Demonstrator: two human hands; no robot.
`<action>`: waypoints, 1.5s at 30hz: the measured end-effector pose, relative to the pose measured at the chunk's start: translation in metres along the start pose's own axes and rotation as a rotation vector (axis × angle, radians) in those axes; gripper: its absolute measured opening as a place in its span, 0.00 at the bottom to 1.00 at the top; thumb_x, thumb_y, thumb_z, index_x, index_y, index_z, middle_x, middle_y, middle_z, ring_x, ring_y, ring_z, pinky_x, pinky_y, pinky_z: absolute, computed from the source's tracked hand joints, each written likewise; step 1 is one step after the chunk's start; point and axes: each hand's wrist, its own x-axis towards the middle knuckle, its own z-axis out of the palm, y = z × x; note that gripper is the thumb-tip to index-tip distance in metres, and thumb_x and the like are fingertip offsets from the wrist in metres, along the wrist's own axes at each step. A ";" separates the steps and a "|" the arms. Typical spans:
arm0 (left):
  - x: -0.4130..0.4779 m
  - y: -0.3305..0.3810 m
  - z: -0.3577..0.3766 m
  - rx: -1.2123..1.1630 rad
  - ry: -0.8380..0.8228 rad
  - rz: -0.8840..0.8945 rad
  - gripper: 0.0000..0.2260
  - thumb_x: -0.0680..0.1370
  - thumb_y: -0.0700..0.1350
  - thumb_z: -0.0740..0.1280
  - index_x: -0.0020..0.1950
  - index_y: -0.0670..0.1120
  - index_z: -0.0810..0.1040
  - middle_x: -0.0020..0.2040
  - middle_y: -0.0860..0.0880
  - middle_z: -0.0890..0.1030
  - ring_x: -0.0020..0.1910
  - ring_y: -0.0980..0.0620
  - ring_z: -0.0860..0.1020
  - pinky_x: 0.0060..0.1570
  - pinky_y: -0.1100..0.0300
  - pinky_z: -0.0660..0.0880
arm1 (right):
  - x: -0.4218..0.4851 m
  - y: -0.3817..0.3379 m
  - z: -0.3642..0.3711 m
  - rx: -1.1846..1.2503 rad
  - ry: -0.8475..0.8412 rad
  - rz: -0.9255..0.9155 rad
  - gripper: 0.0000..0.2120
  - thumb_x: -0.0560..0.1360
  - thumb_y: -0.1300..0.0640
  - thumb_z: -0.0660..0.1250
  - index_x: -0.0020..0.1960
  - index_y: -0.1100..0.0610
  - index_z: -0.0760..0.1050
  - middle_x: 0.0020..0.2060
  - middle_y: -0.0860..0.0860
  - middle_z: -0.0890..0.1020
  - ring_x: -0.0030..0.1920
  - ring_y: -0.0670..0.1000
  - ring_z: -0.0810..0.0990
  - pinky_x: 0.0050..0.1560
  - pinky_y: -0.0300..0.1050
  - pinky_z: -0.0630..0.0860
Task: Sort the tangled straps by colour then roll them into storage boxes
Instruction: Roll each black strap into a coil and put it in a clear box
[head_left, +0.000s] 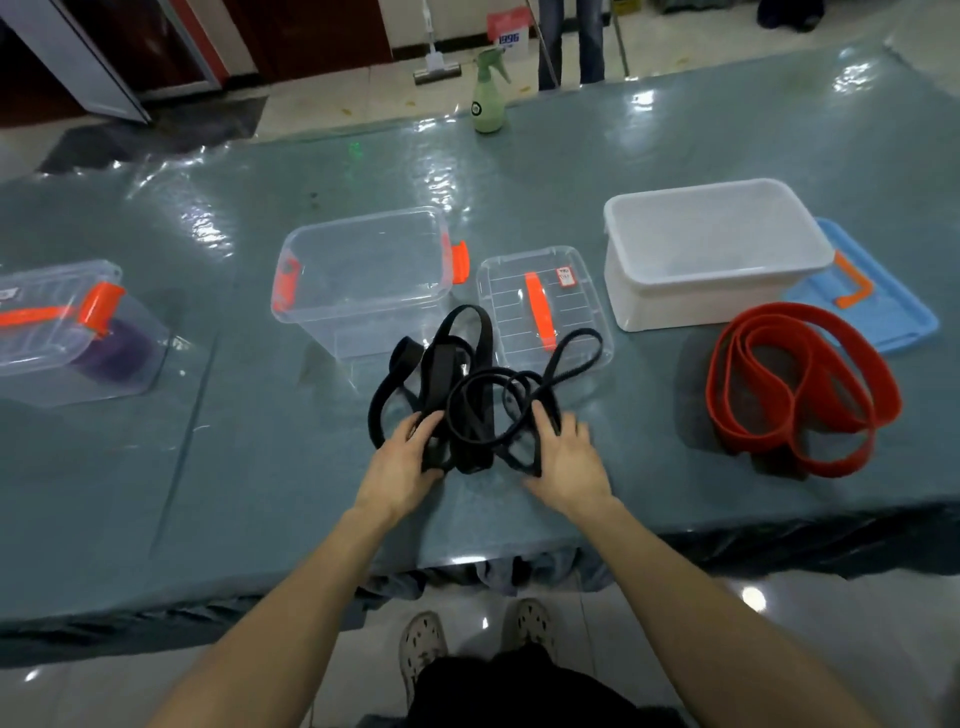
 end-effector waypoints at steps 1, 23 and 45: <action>-0.002 -0.001 0.003 -0.027 0.017 -0.014 0.42 0.79 0.45 0.79 0.88 0.54 0.61 0.84 0.47 0.66 0.79 0.42 0.73 0.76 0.47 0.74 | 0.002 0.005 0.000 0.089 0.043 -0.004 0.49 0.78 0.47 0.75 0.87 0.51 0.49 0.71 0.60 0.67 0.68 0.65 0.76 0.65 0.60 0.79; 0.028 0.079 0.006 -0.213 0.234 0.089 0.06 0.80 0.40 0.77 0.56 0.41 0.86 0.59 0.47 0.85 0.58 0.47 0.84 0.62 0.50 0.81 | 0.007 0.029 -0.112 0.346 0.439 -0.040 0.13 0.82 0.56 0.71 0.66 0.54 0.80 0.61 0.56 0.76 0.51 0.67 0.82 0.52 0.62 0.81; -0.040 -0.023 -0.279 -0.759 0.408 0.133 0.42 0.70 0.63 0.84 0.80 0.63 0.69 0.72 0.57 0.81 0.71 0.57 0.80 0.70 0.52 0.78 | 0.006 -0.234 -0.295 0.979 0.115 -0.574 0.04 0.78 0.55 0.77 0.51 0.48 0.88 0.42 0.47 0.89 0.40 0.43 0.85 0.45 0.36 0.79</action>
